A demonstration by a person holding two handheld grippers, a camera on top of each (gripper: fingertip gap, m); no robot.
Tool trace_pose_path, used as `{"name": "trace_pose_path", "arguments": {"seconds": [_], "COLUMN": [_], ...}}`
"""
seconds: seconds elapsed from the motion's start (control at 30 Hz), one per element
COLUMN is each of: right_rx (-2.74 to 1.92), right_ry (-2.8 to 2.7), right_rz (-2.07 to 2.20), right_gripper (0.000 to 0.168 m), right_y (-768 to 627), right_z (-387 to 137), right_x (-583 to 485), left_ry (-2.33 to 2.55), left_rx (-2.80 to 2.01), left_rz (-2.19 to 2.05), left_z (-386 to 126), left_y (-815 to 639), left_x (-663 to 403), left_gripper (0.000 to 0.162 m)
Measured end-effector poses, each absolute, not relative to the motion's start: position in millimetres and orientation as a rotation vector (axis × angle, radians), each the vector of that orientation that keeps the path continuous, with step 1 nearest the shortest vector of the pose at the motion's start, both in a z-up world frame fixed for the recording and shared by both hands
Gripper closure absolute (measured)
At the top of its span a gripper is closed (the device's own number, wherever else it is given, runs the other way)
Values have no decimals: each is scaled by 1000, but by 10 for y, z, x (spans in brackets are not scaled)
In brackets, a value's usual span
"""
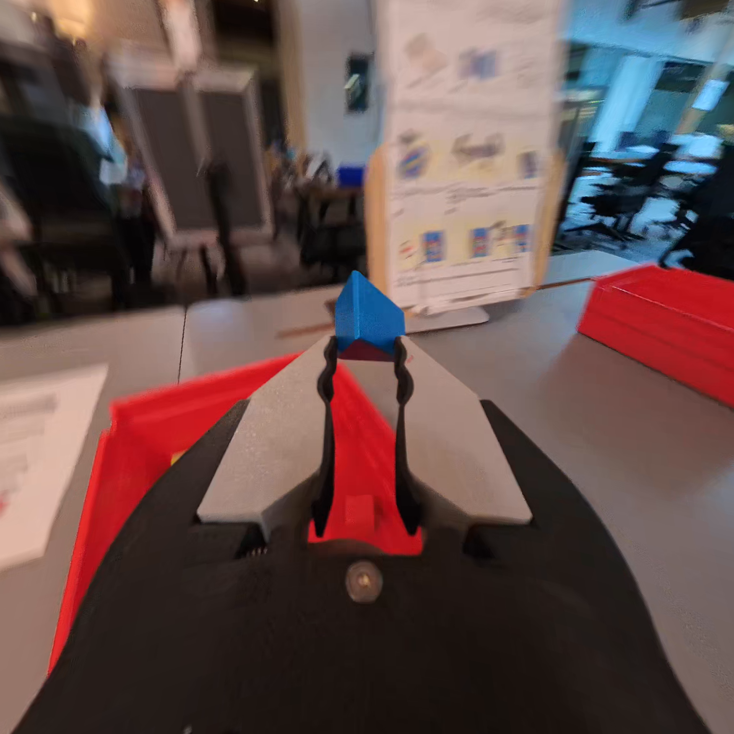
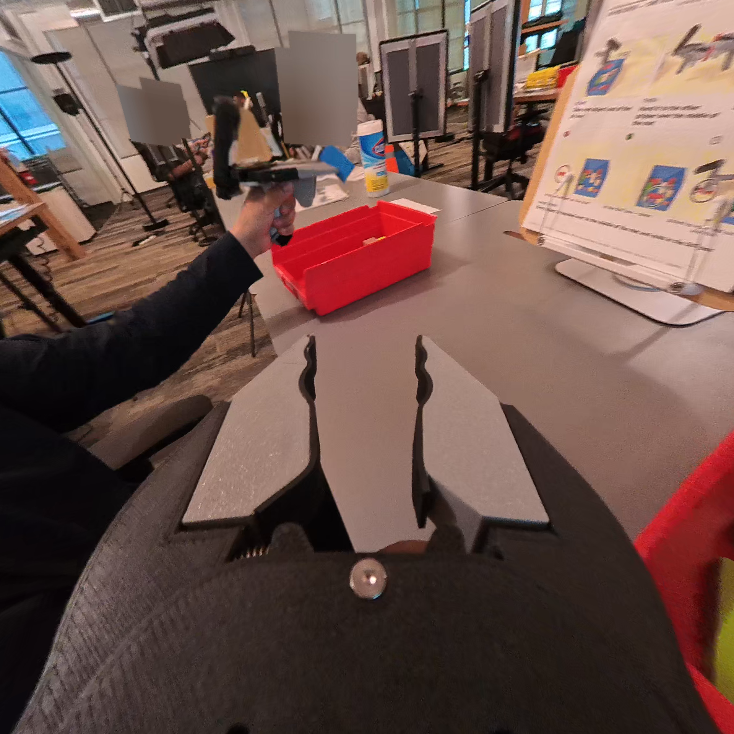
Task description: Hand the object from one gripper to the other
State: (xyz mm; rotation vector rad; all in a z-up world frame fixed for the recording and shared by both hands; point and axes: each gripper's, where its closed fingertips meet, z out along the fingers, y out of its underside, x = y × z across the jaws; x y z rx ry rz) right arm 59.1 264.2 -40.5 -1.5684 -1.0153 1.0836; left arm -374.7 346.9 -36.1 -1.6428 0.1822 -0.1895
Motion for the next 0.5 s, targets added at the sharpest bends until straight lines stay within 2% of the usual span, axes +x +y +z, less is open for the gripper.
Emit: {"name": "trace_pose_path", "arguments": {"seconds": [0.13,0.3,0.5], "right_rx": [-1562,-1472,-1311], "right_ry": [-1104,-1252,-1414], "right_rz": [1139,1257,1346], "right_gripper": [119,117,115], "right_y": [2452,2036,1472], "right_z": [-482,-475,-367], "right_x": [354,91,-57], "left_ry": [519,1009,1242], "left_rx": [-1450,-1116,-973], "left_rz": [-11,-272,-422], "left_z": [-136,-166,-234], "left_y": [2879,1807,1243], "left_x": [-2746,-1156,-342], "left_gripper": [136,136,135]}}
